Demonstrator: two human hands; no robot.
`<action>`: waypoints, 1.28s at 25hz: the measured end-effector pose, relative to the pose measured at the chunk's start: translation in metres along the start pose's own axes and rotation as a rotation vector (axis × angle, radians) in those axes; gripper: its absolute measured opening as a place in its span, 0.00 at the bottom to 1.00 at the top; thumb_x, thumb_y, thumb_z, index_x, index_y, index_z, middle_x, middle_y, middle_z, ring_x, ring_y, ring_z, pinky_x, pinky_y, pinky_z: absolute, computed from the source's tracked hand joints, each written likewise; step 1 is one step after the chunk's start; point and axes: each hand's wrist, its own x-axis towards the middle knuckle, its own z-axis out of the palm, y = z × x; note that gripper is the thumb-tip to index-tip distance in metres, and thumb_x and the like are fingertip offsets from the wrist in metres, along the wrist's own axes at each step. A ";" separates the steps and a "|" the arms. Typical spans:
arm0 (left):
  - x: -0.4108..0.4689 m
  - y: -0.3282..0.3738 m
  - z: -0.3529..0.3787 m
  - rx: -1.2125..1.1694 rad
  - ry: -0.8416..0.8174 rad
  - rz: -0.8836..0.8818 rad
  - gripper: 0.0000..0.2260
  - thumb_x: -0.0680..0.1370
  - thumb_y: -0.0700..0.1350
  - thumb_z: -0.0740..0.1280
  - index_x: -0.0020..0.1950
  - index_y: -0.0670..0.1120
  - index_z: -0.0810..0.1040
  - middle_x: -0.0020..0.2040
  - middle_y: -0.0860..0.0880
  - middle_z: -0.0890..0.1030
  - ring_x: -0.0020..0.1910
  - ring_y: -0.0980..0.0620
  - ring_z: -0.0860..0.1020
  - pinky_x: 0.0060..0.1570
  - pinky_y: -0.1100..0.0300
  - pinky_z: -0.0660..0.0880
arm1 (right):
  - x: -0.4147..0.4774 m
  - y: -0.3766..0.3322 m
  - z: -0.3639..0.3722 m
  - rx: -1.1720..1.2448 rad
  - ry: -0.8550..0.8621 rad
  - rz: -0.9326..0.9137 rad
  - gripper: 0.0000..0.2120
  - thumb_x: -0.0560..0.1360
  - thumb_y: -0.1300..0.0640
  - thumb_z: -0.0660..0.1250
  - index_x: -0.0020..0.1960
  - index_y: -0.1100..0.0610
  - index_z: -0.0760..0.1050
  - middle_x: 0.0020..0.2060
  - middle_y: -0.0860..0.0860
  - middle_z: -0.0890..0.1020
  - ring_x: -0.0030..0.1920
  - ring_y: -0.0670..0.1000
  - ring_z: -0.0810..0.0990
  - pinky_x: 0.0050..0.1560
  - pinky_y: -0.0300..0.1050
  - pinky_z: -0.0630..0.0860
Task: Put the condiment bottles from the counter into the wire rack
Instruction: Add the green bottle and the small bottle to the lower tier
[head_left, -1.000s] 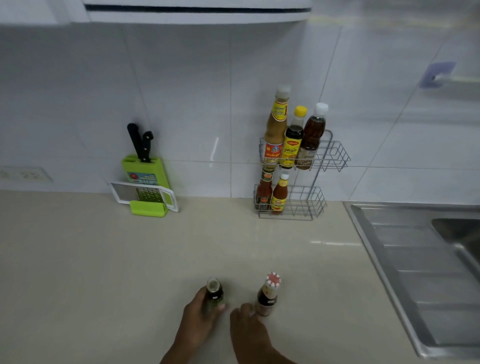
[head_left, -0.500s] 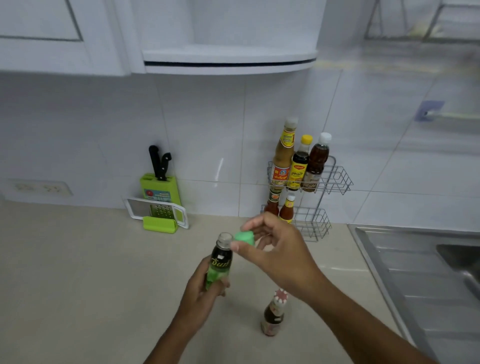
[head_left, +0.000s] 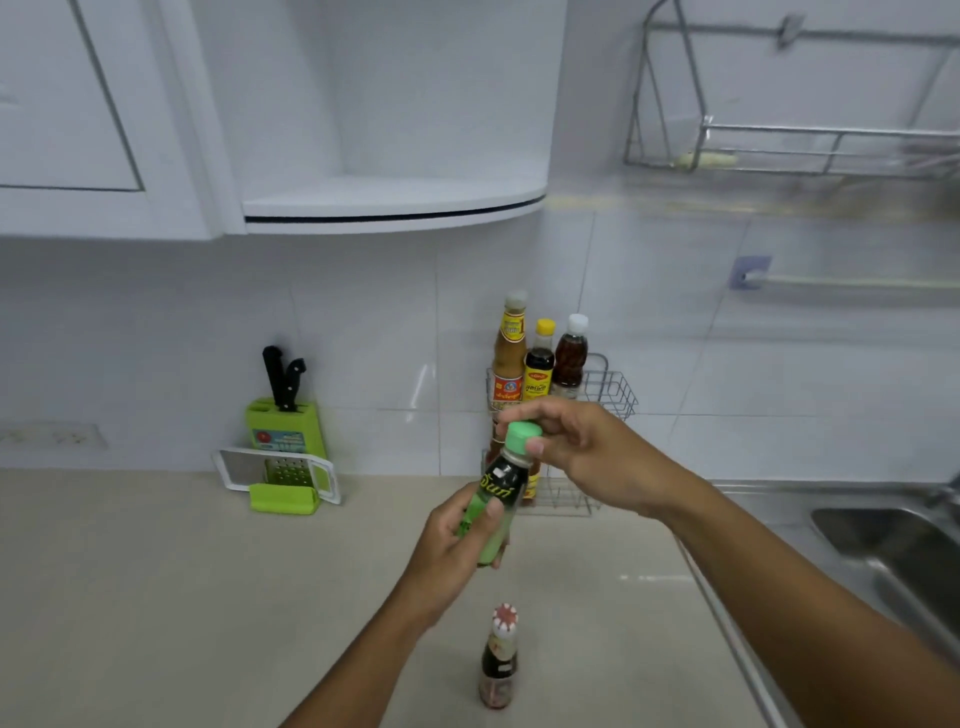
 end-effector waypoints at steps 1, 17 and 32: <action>0.004 0.002 0.004 -0.052 -0.016 -0.041 0.21 0.72 0.65 0.67 0.48 0.48 0.79 0.35 0.42 0.75 0.30 0.49 0.72 0.32 0.58 0.70 | 0.001 0.002 -0.006 0.016 -0.015 -0.002 0.15 0.82 0.66 0.65 0.67 0.55 0.78 0.61 0.51 0.85 0.64 0.49 0.82 0.67 0.48 0.78; 0.025 0.012 0.025 -0.115 -0.206 -0.269 0.22 0.76 0.63 0.63 0.53 0.44 0.77 0.35 0.42 0.75 0.26 0.48 0.71 0.31 0.56 0.63 | 0.013 0.002 -0.066 -0.022 -0.306 0.041 0.12 0.79 0.70 0.69 0.59 0.60 0.77 0.53 0.61 0.87 0.55 0.56 0.86 0.64 0.64 0.79; 0.034 0.015 0.038 -0.021 -0.156 -0.213 0.18 0.77 0.55 0.67 0.59 0.42 0.73 0.42 0.40 0.79 0.36 0.42 0.78 0.37 0.52 0.74 | 0.010 -0.003 -0.062 -0.617 -0.078 0.121 0.33 0.68 0.23 0.66 0.41 0.55 0.80 0.32 0.52 0.87 0.32 0.49 0.87 0.43 0.47 0.83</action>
